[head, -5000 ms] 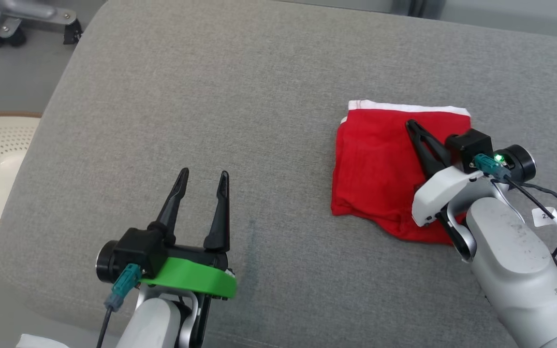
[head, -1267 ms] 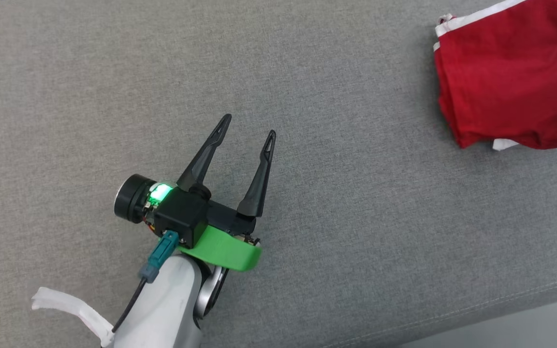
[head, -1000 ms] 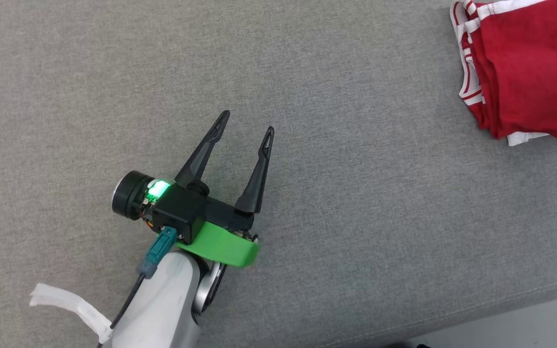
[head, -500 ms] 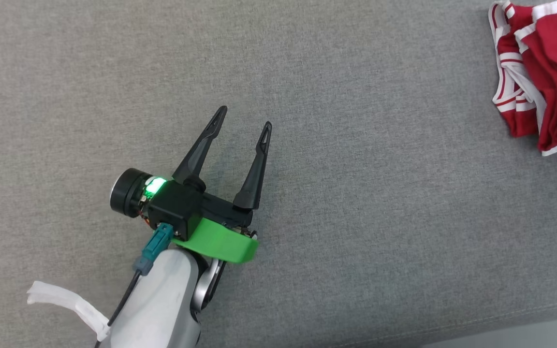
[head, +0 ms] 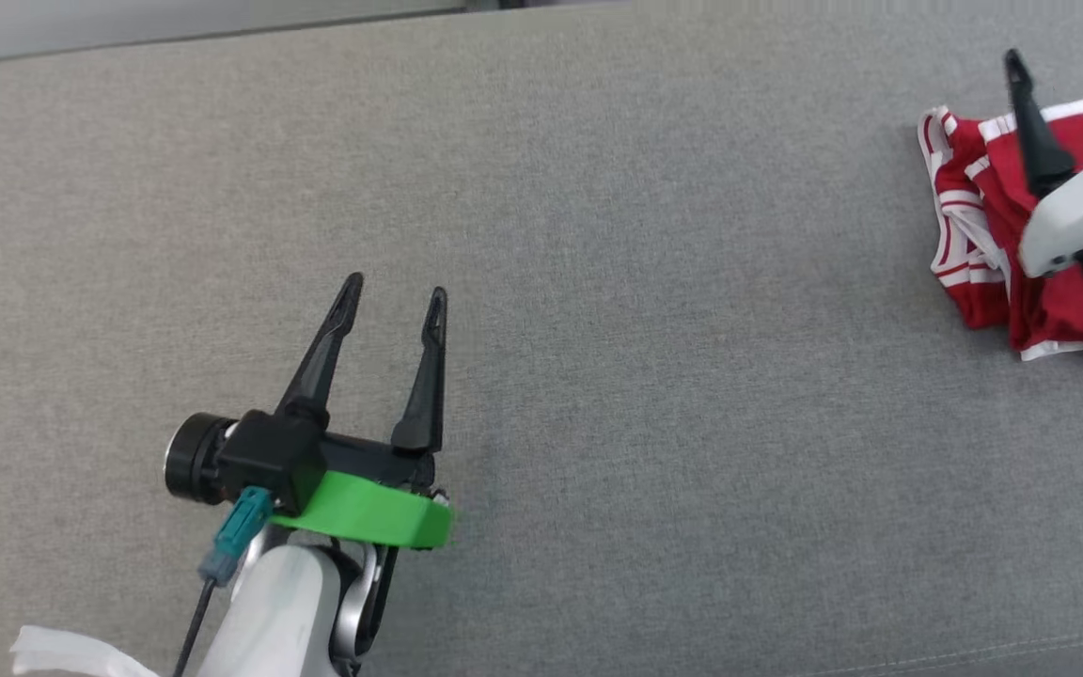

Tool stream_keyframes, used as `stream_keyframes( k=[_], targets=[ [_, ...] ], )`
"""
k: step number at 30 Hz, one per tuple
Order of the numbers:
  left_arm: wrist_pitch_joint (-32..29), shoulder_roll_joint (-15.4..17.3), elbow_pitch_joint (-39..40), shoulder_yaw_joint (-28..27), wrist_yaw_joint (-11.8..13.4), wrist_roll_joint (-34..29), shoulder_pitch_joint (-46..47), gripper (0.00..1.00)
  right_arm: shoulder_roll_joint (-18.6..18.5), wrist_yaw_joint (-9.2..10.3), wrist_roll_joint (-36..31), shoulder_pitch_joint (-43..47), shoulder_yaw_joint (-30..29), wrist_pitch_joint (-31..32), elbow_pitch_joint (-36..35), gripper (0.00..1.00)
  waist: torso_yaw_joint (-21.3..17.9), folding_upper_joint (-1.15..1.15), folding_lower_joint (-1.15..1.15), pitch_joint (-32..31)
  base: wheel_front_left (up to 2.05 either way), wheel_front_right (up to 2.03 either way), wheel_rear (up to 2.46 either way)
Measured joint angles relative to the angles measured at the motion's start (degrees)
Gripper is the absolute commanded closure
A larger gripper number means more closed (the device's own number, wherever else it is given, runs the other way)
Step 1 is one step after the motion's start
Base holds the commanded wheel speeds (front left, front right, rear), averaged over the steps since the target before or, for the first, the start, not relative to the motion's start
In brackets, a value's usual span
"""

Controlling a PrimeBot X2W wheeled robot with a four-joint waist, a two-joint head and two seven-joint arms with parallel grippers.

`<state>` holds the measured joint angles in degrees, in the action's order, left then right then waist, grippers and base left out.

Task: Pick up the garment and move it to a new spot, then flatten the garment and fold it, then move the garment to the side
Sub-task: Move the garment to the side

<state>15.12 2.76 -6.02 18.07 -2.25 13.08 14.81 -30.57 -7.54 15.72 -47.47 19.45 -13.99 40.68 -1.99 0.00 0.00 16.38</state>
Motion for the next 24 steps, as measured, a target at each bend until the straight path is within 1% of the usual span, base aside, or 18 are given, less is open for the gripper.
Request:
stream_keyframes(
  k=[3,6,10,14,16,20,24],
  targets=[
    [0.0,0.0,0.1,-1.9,0.0,-0.3,-1.7,0.00,2.5,0.00,1.2,4.2,-1.2,-0.5,-5.3,0.00,0.9,0.00,0.00,-2.5,0.00,0.00,0.00],
    [0.0,0.0,0.1,-3.5,-0.3,-0.3,-3.3,0.00,5.5,0.01,2.7,9.4,-4.9,-0.8,-10.4,0.00,2.1,0.00,0.00,-4.7,0.00,0.00,0.00],
    [0.0,0.0,0.0,-4.1,-0.8,-0.3,-5.0,0.00,11.1,0.02,1.4,18.1,-11.2,-1.0,-17.8,0.00,4.4,0.00,0.00,-6.9,0.00,0.00,0.00],
    [0.0,0.0,-0.1,-3.9,-1.2,-0.2,-6.3,0.00,17.5,0.02,-1.5,26.4,-15.7,-1.0,-24.9,0.00,6.5,0.00,0.00,-8.7,0.00,0.00,0.00],
    [0.0,0.0,-0.6,-4.0,-1.3,-0.2,-7.0,0.00,21.4,0.02,-2.9,31.0,-18.1,-1.0,-28.4,0.00,7.6,0.00,0.00,-9.7,0.00,0.00,0.00],
    [0.0,0.0,-0.6,-3.9,-1.3,-0.8,-8.1,0.00,24.8,0.02,-5.9,36.2,-19.9,-1.0,-33.0,0.00,8.8,0.00,0.00,-11.2,0.00,0.00,0.00],
    [0.0,0.0,-0.2,-3.7,-1.2,-0.5,-9.3,0.00,26.6,0.05,-7.4,40.6,-20.0,-1.0,-35.2,0.00,9.5,0.00,0.00,-12.4,0.00,0.00,0.00]
  ],
)
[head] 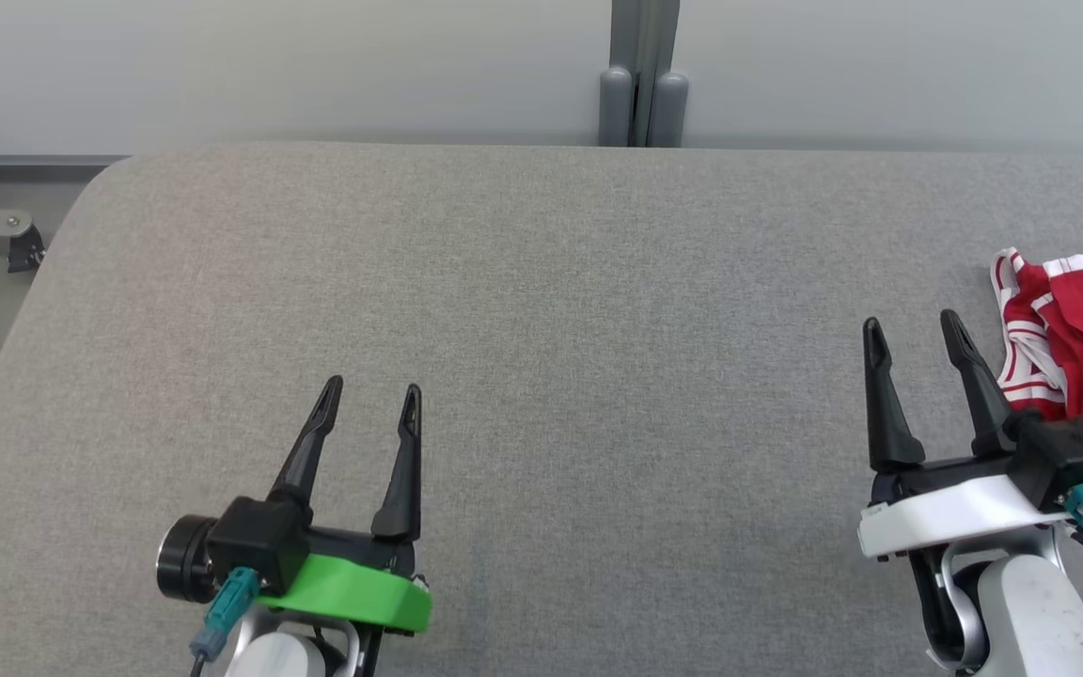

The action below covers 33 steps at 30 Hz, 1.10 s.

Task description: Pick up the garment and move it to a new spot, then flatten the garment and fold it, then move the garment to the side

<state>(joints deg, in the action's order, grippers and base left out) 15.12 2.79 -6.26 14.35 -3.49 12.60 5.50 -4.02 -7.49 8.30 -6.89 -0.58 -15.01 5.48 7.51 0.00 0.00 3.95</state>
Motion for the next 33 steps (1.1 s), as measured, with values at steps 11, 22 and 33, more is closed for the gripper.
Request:
stream_keyframes(
  k=[11,22,33],
  targets=[
    [0.0,0.0,-0.6,-0.1,1.5,1.0,-1.4,0.00,1.1,0.00,-0.2,1.9,0.0,0.0,-1.4,0.00,-1.3,0.00,0.00,-1.1,0.00,0.00,0.00],
    [0.0,0.0,1.3,-0.9,3.1,0.4,-1.2,0.00,1.1,0.00,0.6,1.6,0.3,0.0,-1.6,0.00,-2.0,0.00,0.00,-0.5,0.00,0.00,0.00],
    [0.0,0.0,0.7,-1.0,0.3,2.5,-1.2,0.00,1.1,0.00,0.7,1.6,0.6,0.0,-1.2,0.00,-2.0,0.00,0.00,-0.4,0.00,0.00,0.00]
  ],
)
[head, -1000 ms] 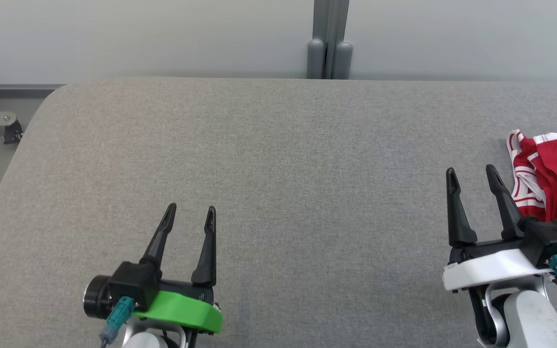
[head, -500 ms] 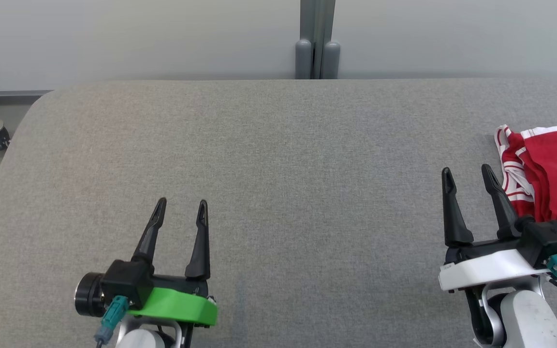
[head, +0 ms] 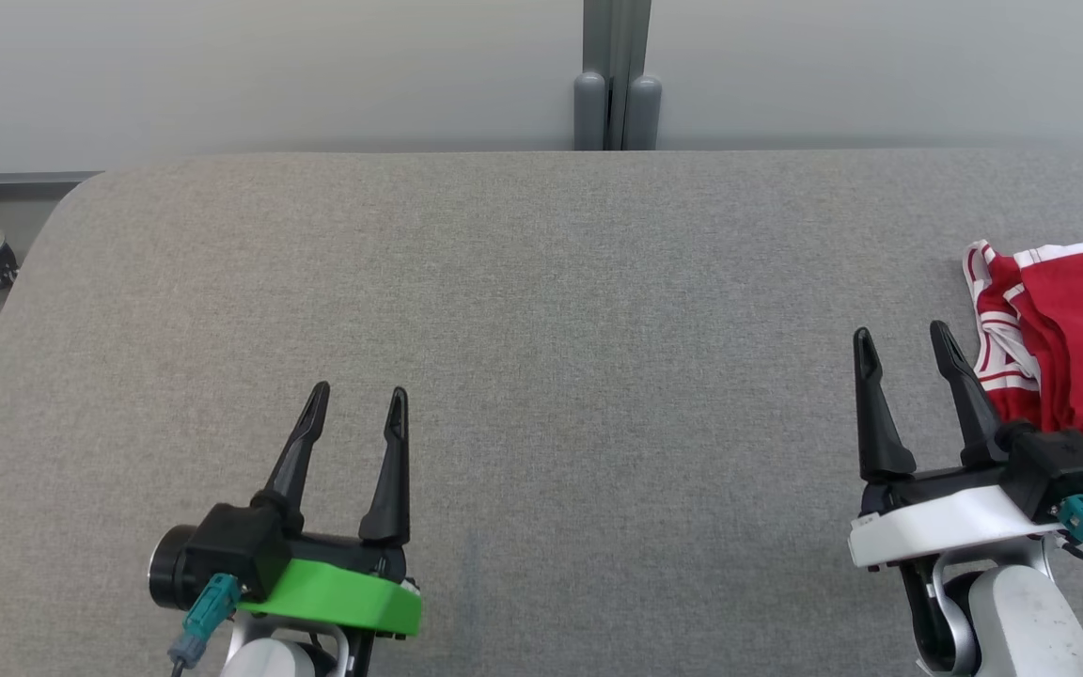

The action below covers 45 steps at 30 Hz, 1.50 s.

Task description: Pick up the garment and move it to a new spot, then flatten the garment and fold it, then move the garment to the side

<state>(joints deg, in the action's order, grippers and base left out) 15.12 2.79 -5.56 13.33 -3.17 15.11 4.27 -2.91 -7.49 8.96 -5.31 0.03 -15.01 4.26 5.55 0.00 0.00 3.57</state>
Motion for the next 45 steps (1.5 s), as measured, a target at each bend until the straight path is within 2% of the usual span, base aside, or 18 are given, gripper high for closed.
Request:
stream_keyframes(
  k=[5,13,14,19,45],
  targets=[
    [0.0,0.0,0.8,-0.5,-0.9,0.4,0.0,0.00,0.0,0.00,0.0,0.0,0.2,0.0,0.3,0.00,0.1,0.00,0.00,0.3,0.00,0.00,0.00],
    [0.0,0.0,3.1,-1.5,-0.9,0.8,-0.1,0.00,0.0,0.00,0.0,-0.3,0.9,0.0,0.0,0.00,0.2,0.00,0.00,0.9,0.00,0.00,0.00],
    [0.0,0.0,3.1,-1.5,-0.8,0.8,-0.1,1.00,0.0,0.00,0.0,-0.4,1.0,0.0,0.0,1.00,0.3,0.00,0.00,1.0,0.00,0.00,0.00],
    [0.0,0.0,1.0,-1.4,-0.9,1.3,-0.9,1.00,0.3,0.00,0.5,1.3,1.0,0.1,2.1,1.00,0.3,0.00,0.00,1.1,0.00,0.00,0.00],
    [-5.2,1.3,-2.3,-4.8,-1.7,27.1,-1.0,1.00,-0.3,0.00,27.5,1.4,-0.1,5.9,4.6,1.00,-0.9,0.00,0.00,0.1,0.00,0.00,0.00]
  ],
)
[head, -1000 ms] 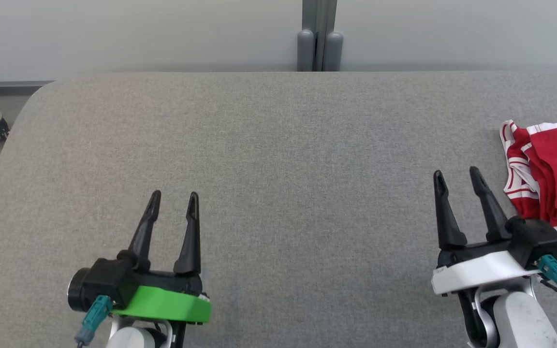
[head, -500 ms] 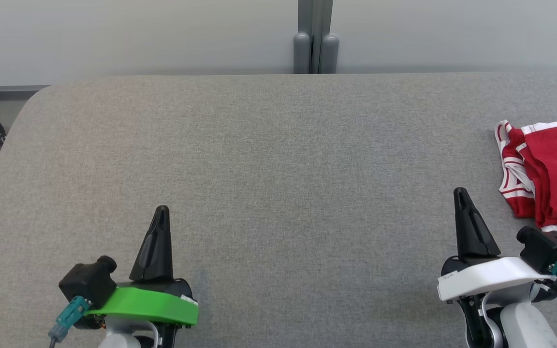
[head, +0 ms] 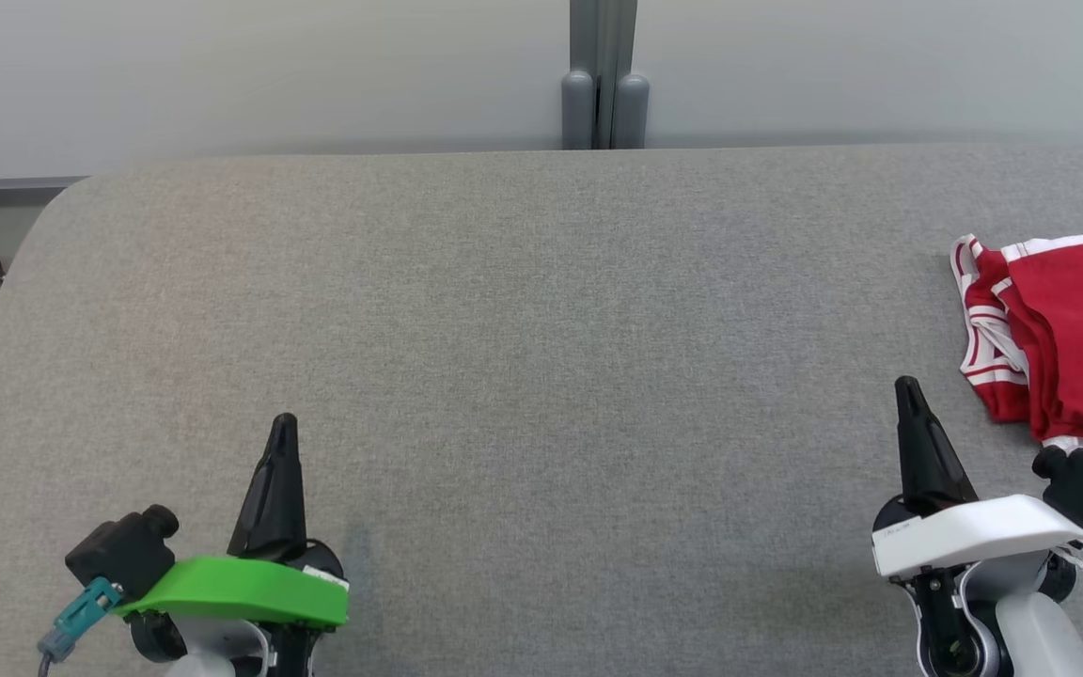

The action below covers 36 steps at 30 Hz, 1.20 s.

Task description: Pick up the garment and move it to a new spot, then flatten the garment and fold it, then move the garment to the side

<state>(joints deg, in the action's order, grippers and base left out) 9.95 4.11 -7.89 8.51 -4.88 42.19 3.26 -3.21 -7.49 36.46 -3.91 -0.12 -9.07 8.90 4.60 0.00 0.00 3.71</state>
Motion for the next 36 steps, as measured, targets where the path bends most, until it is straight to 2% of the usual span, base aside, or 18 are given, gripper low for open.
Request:
stream_keyframes(
  k=[17,36],
  targets=[
    [-3.1,0.4,-1.4,-2.5,-0.6,13.0,0.3,1.00,-0.3,0.00,14.1,-0.3,-1.0,3.5,1.2,1.00,-0.8,0.00,0.00,-0.6,0.00,0.00,0.00],
    [-6.2,0.6,-2.7,-5.1,-1.2,25.0,0.9,1.00,-0.5,0.01,26.8,-1.0,-2.1,6.6,2.3,1.00,-1.7,0.00,0.00,-1.3,0.00,0.00,0.00]
  ],
)
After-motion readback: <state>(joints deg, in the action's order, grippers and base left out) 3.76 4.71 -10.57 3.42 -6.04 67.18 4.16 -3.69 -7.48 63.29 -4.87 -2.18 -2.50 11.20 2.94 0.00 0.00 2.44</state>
